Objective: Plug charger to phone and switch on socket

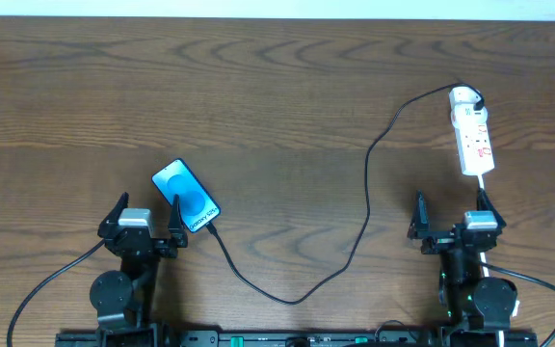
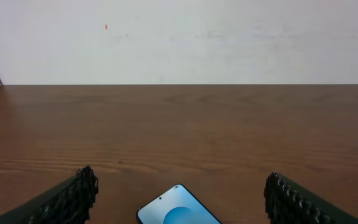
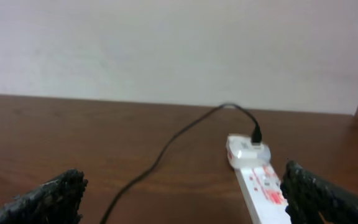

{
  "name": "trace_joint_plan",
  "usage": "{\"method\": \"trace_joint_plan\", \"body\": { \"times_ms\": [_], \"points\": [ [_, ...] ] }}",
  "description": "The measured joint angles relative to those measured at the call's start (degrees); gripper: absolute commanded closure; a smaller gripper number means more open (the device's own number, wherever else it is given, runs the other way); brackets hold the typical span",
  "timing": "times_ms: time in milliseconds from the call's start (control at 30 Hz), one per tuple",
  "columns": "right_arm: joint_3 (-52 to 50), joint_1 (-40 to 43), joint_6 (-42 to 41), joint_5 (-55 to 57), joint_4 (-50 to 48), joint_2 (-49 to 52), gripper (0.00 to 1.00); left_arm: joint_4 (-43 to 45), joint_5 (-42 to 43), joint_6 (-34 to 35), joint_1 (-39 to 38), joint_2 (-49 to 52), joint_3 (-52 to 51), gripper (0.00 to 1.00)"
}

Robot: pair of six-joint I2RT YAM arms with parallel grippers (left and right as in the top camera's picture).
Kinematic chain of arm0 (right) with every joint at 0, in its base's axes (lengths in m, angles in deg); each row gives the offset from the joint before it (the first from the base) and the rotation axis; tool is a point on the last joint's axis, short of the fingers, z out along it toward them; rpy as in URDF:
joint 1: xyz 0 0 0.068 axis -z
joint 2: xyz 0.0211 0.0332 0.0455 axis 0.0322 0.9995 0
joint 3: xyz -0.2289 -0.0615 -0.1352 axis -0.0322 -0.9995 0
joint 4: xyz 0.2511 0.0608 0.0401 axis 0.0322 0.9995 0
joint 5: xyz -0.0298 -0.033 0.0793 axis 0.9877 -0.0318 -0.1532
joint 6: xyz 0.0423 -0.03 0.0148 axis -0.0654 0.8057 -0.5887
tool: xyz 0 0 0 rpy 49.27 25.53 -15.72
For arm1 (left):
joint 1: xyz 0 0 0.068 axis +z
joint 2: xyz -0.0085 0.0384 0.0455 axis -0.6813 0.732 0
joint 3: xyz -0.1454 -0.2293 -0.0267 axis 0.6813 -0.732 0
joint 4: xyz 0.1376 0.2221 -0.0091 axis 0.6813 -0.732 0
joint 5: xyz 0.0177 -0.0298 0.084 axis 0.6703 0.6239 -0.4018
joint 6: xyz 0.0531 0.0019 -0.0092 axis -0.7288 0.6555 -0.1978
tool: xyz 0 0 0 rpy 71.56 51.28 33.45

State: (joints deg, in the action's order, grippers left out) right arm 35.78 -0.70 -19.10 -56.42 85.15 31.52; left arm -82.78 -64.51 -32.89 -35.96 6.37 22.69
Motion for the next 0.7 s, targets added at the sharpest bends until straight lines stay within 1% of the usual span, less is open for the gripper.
{"method": "trace_joint_plan", "body": {
  "times_ms": [100, 700],
  "points": [
    [0.00, 0.00, 0.17, 0.24, 4.44, -0.04, 0.01, 0.00, 0.00, 0.00, 0.00, 0.00, 0.00, 0.12],
    [0.00, 0.00, 0.20, 0.46, 4.55, -0.04, 0.01, 0.02, 0.00, 0.00, 0.00, 0.00, 0.00, 0.12]
  ]
}}
